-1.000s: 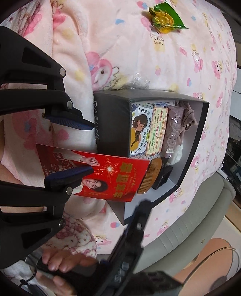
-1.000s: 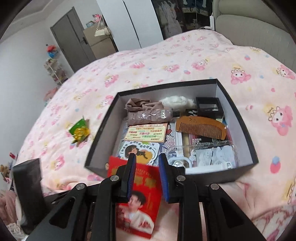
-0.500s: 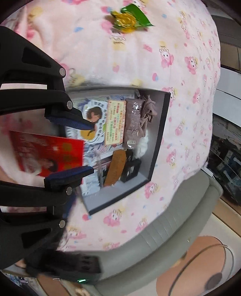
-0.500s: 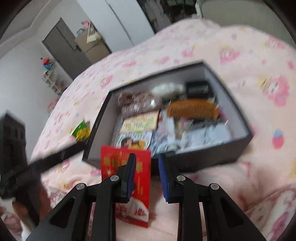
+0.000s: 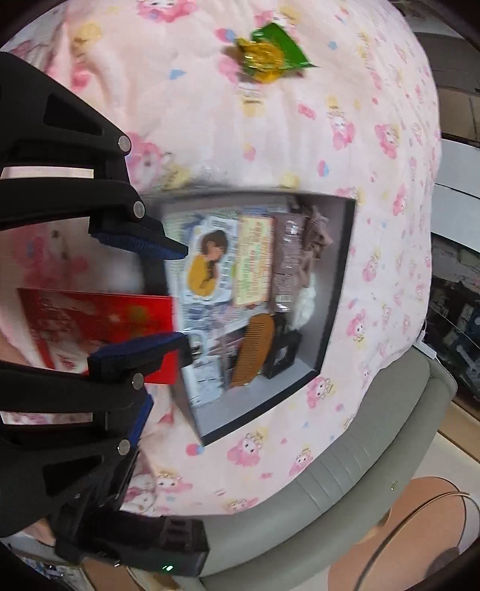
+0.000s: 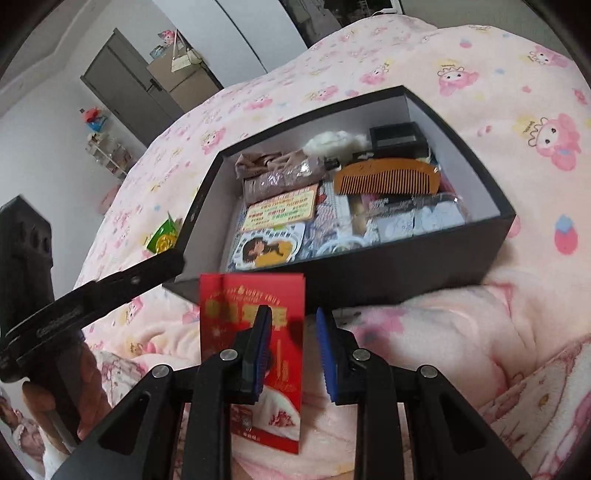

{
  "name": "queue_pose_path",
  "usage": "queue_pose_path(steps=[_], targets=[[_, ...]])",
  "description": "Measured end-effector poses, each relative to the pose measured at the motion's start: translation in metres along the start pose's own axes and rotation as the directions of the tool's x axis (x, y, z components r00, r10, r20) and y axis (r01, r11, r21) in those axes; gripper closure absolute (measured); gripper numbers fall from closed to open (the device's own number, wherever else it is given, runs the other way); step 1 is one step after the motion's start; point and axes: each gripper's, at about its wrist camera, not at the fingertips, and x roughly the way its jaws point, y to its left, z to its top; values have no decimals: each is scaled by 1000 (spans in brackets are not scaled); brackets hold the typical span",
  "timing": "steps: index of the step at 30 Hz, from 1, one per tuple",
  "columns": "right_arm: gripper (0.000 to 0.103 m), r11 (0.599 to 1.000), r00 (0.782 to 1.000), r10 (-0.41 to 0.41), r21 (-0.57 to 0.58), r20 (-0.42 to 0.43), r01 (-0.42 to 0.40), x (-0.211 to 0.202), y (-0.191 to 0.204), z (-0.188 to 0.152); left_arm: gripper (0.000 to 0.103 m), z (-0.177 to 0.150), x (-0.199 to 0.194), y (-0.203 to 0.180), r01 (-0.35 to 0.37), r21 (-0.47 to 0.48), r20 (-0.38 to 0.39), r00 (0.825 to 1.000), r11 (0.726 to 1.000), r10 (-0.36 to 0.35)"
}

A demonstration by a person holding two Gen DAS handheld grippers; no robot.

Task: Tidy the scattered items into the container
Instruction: 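Bring the red card over the box opening with the left gripper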

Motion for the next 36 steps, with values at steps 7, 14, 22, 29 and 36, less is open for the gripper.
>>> queue_pose_path(steps=[7, 14, 22, 29, 36], targets=[[80, 999, 997, 32, 1, -76, -32, 18, 5, -20, 63, -32, 24, 16, 44, -73, -98, 994, 996, -51], [79, 999, 999, 36, -35, -36, -37, 12, 16, -10, 76, -28, 23, 3, 15, -36, -78, 997, 999, -18], [79, 991, 997, 18, -131, 71, -8, -11, 34, -1, 77, -8, -12, -18, 22, 56, 87, 996, 998, -27], [79, 993, 999, -8, -113, 47, 13, 5, 28, 2, 77, 0, 0, -15, 34, 67, 74, 997, 997, -39], [79, 995, 999, 3, -98, -36, -6, 18, 22, -23, 77, -30, 14, 2, 56, 37, -5, 998, 998, -56]])
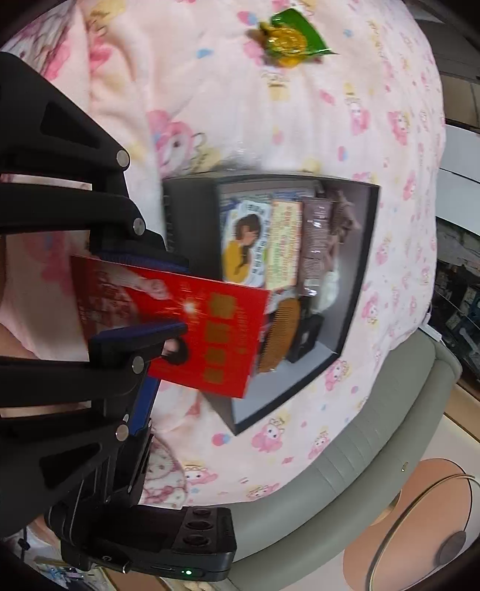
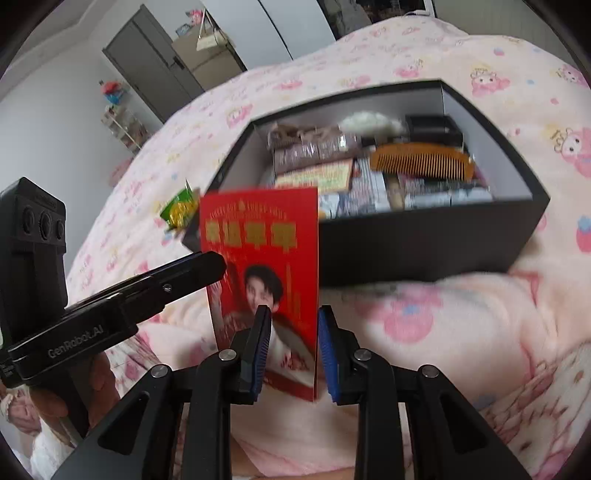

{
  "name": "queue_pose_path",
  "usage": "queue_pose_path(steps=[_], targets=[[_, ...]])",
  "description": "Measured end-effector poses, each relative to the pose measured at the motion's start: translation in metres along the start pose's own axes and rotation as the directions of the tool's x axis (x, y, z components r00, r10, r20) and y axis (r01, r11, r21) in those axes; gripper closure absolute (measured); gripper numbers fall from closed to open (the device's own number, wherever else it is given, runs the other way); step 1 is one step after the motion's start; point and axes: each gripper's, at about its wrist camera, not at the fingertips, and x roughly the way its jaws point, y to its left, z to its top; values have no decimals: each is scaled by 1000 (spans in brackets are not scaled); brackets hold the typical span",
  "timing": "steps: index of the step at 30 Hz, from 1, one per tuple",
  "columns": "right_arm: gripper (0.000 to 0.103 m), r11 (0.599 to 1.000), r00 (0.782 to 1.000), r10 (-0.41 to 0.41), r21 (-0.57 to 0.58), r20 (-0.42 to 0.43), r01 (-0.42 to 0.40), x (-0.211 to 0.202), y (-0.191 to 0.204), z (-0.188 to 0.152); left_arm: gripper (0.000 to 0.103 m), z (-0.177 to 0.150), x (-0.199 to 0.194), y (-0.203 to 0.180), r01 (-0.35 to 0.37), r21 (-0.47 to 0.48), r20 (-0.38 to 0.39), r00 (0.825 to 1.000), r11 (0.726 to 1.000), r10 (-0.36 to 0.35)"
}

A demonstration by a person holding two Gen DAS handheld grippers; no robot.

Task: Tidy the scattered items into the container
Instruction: 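Bring the red card over the box opening with the left gripper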

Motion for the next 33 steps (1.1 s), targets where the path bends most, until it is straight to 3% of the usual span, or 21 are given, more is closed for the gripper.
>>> queue_pose_path(steps=[3, 7, 11, 13, 16, 18, 22, 26, 29, 33], targets=[[79, 1000, 1000, 20, 12, -11, -20, -2, -3, 0, 77, -7, 5, 6, -16, -25, -26, 1000, 1000, 16], [79, 998, 999, 8, 60, 44, -11, -17, -17, 9, 76, -5, 4, 10, 10, -44, -8, 1000, 999, -11], [79, 997, 999, 32, 76, 5, -33, -2, -20, 12, 70, -6, 22, 16, 0, -65, -58, 998, 998, -3], [79, 998, 999, 43, 55, -5, -43, 4, -14, 12, 66, -7, 28, 18, 30, -88, -77, 996, 996, -37], [81, 999, 999, 37, 10, 5, -37, 1, -3, 11, 68, -7, 24, 11, 23, -64, -67, 997, 998, -27], [82, 1000, 999, 16, -15, 27, -16, -8, 2, 12, 77, -4, 11, 5, 30, -50, -22, 999, 998, -31], [82, 998, 995, 45, -41, 84, -41, -37, 5, 37, 79, 23, -19, -10, 100, -39, 63, 993, 994, -97], [82, 992, 990, 20, -128, 136, -3, -46, 13, 93, 79, 77, -19, -26, 24, 9, 89, 996, 1000, -25], [82, 988, 993, 30, -153, 115, -12, -30, 8, 136, 79, 113, 1, -16, -8, -55, 58, 998, 998, 12], [82, 993, 997, 68, -102, 38, -64, 1, -15, 153, 79, 133, 36, 9, 3, -142, -32, 999, 990, -8]])
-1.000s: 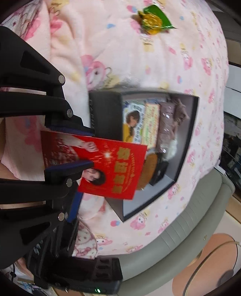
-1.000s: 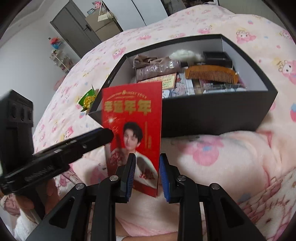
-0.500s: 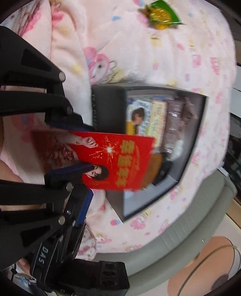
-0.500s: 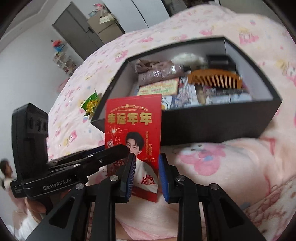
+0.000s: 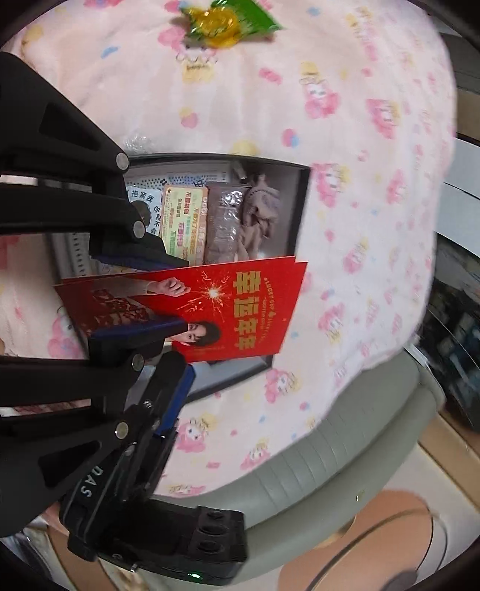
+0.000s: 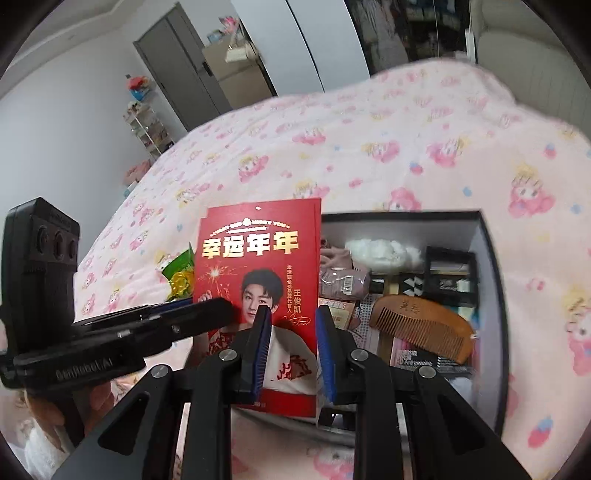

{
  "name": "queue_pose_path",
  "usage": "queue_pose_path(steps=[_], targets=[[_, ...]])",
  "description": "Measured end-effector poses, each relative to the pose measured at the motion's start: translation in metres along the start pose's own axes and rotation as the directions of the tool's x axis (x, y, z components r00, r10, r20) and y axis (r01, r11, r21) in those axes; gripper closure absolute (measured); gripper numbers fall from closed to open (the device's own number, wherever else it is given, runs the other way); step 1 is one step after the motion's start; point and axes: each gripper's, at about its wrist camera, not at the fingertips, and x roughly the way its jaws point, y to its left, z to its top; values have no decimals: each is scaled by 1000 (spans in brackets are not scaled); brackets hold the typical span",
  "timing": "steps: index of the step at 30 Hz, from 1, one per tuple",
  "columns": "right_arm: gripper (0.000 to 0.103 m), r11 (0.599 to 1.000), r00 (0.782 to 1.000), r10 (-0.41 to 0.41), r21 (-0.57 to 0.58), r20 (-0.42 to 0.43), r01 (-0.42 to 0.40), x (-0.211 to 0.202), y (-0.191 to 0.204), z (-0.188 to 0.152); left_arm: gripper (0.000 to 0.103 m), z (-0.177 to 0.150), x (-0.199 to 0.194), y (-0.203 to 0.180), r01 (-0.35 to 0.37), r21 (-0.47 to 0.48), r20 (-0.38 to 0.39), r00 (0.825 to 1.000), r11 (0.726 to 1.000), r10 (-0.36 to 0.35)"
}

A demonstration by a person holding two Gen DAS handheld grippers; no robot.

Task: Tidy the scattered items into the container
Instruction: 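Bring the red card over the box opening with the left gripper, then lower the red card into the box and open the left gripper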

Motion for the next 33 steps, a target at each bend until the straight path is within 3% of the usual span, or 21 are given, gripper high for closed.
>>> queue_pose_path(steps=[3, 8, 13, 15, 20, 24, 26, 29, 30, 33], targets=[[82, 997, 997, 51, 57, -65, -47, 20, -16, -15, 79, -1, 21, 7, -45, -7, -67, 997, 999, 44], [82, 998, 988, 9, 69, -157, 2, 47, -23, -22, 75, -19, 52, -1, -162, 43, -148, 975, 986, 167], [81, 995, 983, 38, 95, -181, -21, 54, -27, -24, 70, -29, 65, 1, -246, 61, -184, 950, 967, 253], [81, 994, 988, 14, 107, -157, 3, 48, -32, -23, 70, -30, 66, 0, -253, 67, -189, 947, 965, 261], [81, 983, 996, -74, 165, -48, 81, 20, -52, -17, 69, -26, 62, -5, -262, 81, -159, 949, 962, 272], [81, 967, 994, -96, 233, -43, 103, 17, -70, -13, 69, -19, 57, -15, -269, 118, -111, 953, 956, 282], [81, 962, 994, -100, 253, -42, 108, 14, -75, -13, 69, -10, 60, -25, -319, 155, -81, 939, 935, 334], [81, 959, 991, -132, 252, -19, 133, 7, -76, -13, 69, -5, 59, -34, -406, 199, -52, 904, 892, 424], [81, 959, 990, -140, 248, -13, 139, 6, -77, -11, 69, -4, 60, -35, -400, 209, -52, 907, 892, 419], [81, 960, 990, -140, 244, -18, 140, 10, -78, -8, 69, -7, 78, -46, -261, 246, -132, 945, 933, 299]])
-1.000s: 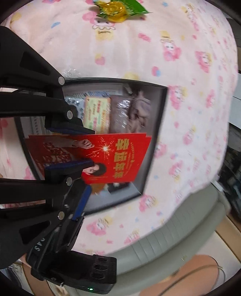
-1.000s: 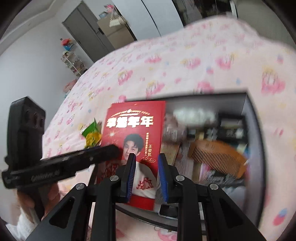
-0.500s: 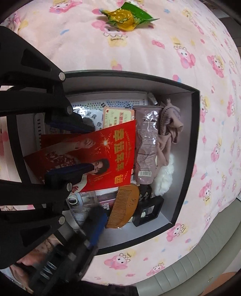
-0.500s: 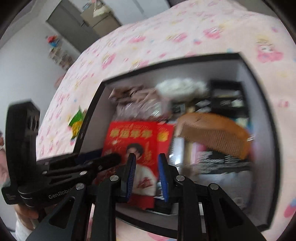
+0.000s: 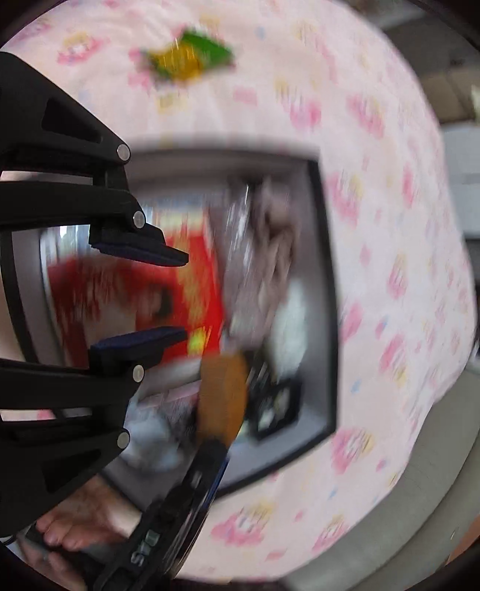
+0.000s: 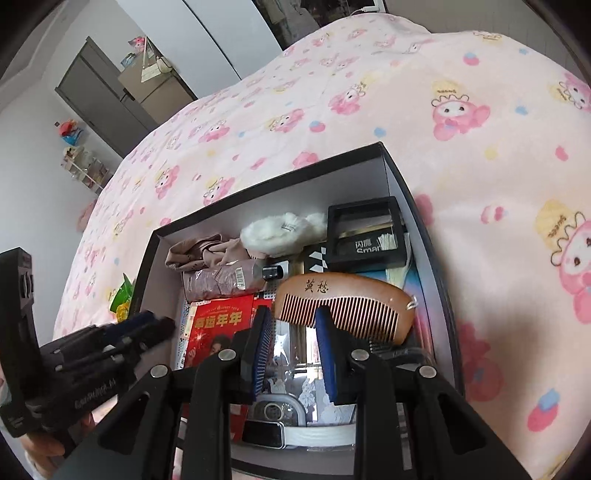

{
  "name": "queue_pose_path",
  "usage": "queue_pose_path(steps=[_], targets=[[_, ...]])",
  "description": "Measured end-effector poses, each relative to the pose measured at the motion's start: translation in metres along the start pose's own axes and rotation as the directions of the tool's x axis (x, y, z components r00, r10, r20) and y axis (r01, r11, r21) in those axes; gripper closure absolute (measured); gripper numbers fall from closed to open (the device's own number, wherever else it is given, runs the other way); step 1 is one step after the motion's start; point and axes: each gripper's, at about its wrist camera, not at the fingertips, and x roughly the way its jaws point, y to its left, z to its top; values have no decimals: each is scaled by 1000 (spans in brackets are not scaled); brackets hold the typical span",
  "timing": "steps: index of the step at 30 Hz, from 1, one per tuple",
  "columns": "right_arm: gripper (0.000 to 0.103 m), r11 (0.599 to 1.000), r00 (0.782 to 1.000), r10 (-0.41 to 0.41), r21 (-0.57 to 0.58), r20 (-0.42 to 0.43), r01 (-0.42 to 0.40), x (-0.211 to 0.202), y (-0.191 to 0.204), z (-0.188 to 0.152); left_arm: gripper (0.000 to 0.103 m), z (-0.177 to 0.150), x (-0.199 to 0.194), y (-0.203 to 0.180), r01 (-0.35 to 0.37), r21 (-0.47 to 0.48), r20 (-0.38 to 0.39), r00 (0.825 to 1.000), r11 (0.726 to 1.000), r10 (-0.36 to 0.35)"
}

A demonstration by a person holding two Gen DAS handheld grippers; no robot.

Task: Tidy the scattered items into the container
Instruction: 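Lower the red card into the box and open the left gripper, then withdraw the left gripper up out of the box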

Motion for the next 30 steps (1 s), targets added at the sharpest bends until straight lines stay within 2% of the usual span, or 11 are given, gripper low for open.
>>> queue_pose_path(steps=[3, 7, 8, 11, 13, 16, 20, 25, 27, 29, 30], targets=[[81, 1000, 1000, -1, 22, -2, 1, 2, -4, 2, 70, 1, 19, -21, 77, 71, -21, 997, 994, -76], [81, 998, 996, -57, 34, 66, 54, -12, -12, 5, 70, 5, 38, -33, 222, 39, -80, 973, 974, -218], [81, 997, 995, -68, 35, 71, 66, -13, -13, 5, 70, 6, 44, -34, 222, 29, -97, 971, 974, -219], [81, 998, 997, -59, 31, 41, 58, -6, -13, 6, 70, 10, 57, -32, 132, 13, -146, 981, 991, -128], [81, 999, 999, -48, 23, 17, 47, 0, -10, 5, 70, 12, 56, -25, 89, -12, -145, 985, 996, -90], [81, 998, 999, -54, -12, -6, 54, 8, 0, 1, 70, 15, 41, -6, 14, -56, -103, 994, 998, -19], [81, 999, 994, -17, -29, -110, 13, 33, 12, -7, 69, 7, 12, 27, 91, -151, -51, 994, 984, -99], [81, 995, 975, -15, -96, -220, -7, 66, 46, -10, 71, -9, -12, 42, 96, -164, -6, 995, 982, -98], [81, 993, 968, -28, -115, -250, -1, 76, 54, -11, 72, -12, -19, 49, 73, -168, 18, 997, 983, -71], [81, 994, 958, -15, -105, -286, -15, 87, 58, -13, 71, -17, -24, 59, 101, -186, 36, 995, 977, -96], [81, 995, 955, 19, -86, -297, -46, 90, 59, -13, 71, -18, -25, 64, 119, -200, 40, 993, 973, -113]])
